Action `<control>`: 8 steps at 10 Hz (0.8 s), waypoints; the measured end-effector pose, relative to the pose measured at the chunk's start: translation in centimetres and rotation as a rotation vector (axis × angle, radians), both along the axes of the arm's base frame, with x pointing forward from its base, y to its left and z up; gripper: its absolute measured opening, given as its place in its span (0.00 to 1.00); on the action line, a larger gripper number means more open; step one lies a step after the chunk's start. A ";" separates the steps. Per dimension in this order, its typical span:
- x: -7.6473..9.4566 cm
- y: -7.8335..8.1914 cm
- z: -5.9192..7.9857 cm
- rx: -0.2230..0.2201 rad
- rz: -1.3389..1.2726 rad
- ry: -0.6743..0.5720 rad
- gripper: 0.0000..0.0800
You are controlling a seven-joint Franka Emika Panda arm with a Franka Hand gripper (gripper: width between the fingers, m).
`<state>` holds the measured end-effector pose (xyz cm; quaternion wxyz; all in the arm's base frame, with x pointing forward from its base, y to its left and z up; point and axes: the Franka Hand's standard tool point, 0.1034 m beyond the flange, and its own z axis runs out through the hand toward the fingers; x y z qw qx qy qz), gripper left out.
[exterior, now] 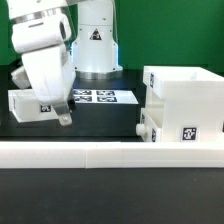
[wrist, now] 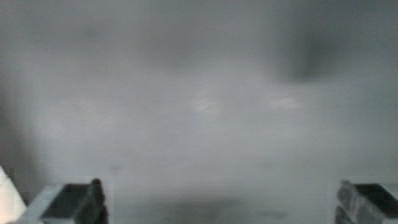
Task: Assemble drawer
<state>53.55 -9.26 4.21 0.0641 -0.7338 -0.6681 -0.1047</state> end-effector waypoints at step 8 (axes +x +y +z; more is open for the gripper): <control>-1.9 -1.1 0.5 0.012 -0.375 0.069 0.81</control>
Offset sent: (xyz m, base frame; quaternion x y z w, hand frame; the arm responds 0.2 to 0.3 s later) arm 0.0000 0.0000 0.0000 0.0000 0.0000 0.0000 1.0000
